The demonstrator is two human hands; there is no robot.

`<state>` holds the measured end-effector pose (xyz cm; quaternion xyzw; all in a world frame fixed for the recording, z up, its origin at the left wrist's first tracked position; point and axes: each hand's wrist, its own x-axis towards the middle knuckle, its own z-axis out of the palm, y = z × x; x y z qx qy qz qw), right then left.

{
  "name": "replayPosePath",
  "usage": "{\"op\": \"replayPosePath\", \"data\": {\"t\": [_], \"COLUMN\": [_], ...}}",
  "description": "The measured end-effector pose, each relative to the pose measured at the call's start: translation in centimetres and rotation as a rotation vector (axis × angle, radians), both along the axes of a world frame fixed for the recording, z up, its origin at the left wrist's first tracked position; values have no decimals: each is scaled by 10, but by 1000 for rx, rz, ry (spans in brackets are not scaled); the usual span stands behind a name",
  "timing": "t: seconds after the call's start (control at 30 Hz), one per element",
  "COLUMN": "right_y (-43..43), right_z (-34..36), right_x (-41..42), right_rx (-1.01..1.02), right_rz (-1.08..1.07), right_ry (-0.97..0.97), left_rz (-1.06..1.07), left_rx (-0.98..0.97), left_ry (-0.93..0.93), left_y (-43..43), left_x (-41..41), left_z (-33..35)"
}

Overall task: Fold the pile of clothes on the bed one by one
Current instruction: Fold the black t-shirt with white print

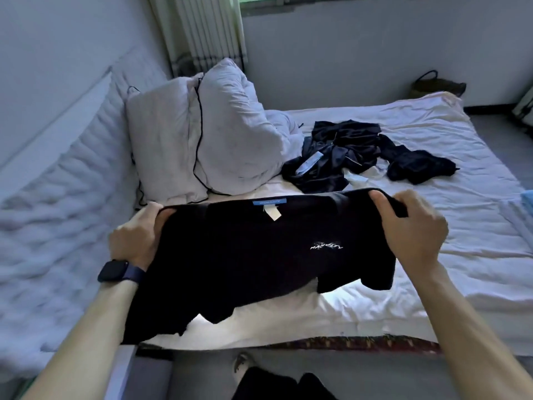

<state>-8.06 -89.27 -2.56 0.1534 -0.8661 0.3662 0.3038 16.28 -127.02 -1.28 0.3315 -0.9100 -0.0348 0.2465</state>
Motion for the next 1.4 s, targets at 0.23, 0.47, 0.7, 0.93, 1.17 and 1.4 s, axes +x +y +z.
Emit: {"op": "replayPosePath", "data": {"t": [0.23,0.47,0.7,0.93,1.17,1.4], "right_y": [-25,-80,-156,-243,-258,-144], "right_z": [34,2,-101,-221,-319,-402], "right_x": [-49,-124,-212,-304,-266,-113], "right_rx": [-11,195,409,421,450,469], "right_rz": [21,115,161,151,281,-27], "right_ry": [69,-120,-485,-887,-1272,-1584], "left_rz": [-52,-105,-141,-119,-57,588], "left_rx": [-157,-66,171,306,570,1091], "left_ry": [134,-108,-406,-487,-460,-518], "left_y": [-25,-91,-160,-225,-174,-39], "left_x": [-33,-118,-234,-339,-323,-159], "left_z": [38,-10,-115,-247,-372,-422]}}
